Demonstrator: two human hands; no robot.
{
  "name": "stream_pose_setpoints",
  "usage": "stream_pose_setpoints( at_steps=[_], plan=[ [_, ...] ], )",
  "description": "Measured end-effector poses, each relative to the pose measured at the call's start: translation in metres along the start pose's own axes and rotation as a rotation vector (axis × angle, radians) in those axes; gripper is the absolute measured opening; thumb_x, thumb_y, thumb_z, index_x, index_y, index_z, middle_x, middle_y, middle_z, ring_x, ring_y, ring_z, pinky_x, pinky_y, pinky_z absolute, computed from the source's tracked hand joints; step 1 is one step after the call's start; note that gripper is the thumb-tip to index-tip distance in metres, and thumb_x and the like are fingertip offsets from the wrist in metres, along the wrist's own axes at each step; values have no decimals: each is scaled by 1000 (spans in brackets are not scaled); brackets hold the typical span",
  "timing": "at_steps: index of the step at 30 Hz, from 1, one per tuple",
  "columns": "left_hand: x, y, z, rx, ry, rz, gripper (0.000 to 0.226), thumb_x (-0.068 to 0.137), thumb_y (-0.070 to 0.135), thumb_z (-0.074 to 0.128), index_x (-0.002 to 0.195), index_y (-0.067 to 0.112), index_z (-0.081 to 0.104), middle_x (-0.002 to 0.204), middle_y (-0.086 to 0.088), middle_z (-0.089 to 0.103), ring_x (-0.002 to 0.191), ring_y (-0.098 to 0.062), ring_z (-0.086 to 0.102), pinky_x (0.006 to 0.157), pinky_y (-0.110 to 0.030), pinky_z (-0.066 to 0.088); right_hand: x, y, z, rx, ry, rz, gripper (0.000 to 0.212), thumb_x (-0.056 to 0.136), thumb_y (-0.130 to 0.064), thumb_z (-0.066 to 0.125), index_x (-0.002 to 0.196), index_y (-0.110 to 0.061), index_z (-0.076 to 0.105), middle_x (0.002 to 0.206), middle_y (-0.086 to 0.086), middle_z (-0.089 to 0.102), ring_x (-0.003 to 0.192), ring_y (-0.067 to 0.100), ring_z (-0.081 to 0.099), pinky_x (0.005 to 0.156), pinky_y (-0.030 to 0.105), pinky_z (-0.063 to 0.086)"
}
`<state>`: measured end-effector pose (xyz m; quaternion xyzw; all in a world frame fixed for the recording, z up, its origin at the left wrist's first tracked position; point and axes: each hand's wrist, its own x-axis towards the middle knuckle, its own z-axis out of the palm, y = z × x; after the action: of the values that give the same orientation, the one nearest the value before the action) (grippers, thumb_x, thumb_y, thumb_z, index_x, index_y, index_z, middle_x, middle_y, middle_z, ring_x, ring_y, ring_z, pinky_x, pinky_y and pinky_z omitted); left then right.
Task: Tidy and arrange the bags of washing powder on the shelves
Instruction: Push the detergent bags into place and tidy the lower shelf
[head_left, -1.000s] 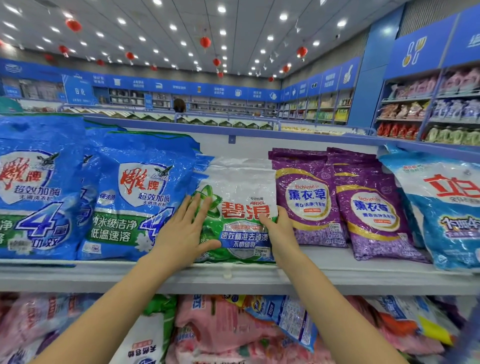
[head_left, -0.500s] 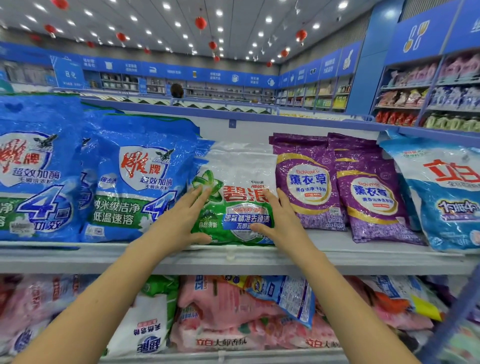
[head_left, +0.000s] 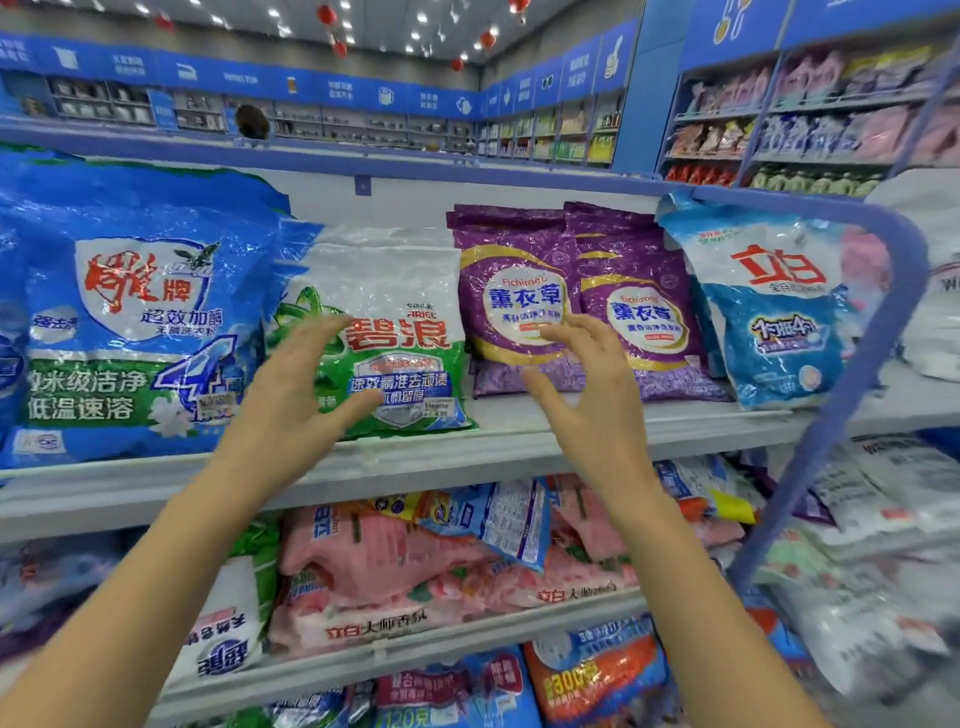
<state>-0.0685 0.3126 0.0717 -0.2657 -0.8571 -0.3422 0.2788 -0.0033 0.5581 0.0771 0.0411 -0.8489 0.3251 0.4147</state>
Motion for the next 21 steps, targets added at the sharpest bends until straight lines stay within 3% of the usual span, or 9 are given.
stream_pose_setpoints(
  at_steps=[1, 5, 10, 12, 16, 21],
  plan=[
    [-3, 9, 4, -68, 40, 12, 64, 80, 37, 68, 137, 17, 45, 136, -4, 51, 125, -18, 47, 104, -37, 39, -9, 4, -17, 21, 43, 5, 25, 87, -24, 65, 111, -16, 60, 123, -2, 52, 112, 5, 47, 90, 3, 31],
    [-21, 34, 26, -425, 98, -12, 29, 80, 47, 64, 108, 42, 57, 102, 15, 67, 98, -4, 63, 84, -17, 49, -58, 31, -85, 111, 163, 126, 9, 88, -27, 58, 97, -26, 60, 94, -13, 63, 90, 2, 58, 79, 9, 40],
    [-53, 62, 81, -588, 73, -114, 12, 84, 36, 65, 95, 40, 63, 85, 19, 68, 77, 4, 65, 73, -10, 50, -129, 76, -159, 122, 277, 332, 12, 89, -35, 57, 78, -39, 61, 74, -14, 63, 68, 1, 57, 62, 8, 42],
    [-69, 80, 107, -614, 18, -163, 13, 85, 30, 66, 92, 40, 64, 81, 21, 68, 73, 7, 64, 71, -7, 50, -156, 97, -189, 123, 333, 414, 17, 89, -33, 54, 73, -32, 60, 63, -10, 58, 58, 1, 51, 55, 11, 40],
    [-104, 122, 156, -682, -66, -310, 18, 84, 51, 55, 85, 37, 66, 76, 17, 68, 67, 6, 61, 65, -10, 49, -205, 134, -248, 178, 446, 528, 27, 90, -30, 54, 67, -21, 63, 54, -6, 46, 52, 1, 40, 50, 11, 34],
    [-151, 190, 224, -746, -128, -480, 35, 99, 24, 44, 73, 26, 67, 68, 19, 67, 62, 7, 61, 61, -6, 48, -258, 189, -331, 160, 583, 683, 47, 98, -15, 42, 67, -37, 69, 60, -12, 61, 53, 1, 49, 50, 10, 42]
  ],
)
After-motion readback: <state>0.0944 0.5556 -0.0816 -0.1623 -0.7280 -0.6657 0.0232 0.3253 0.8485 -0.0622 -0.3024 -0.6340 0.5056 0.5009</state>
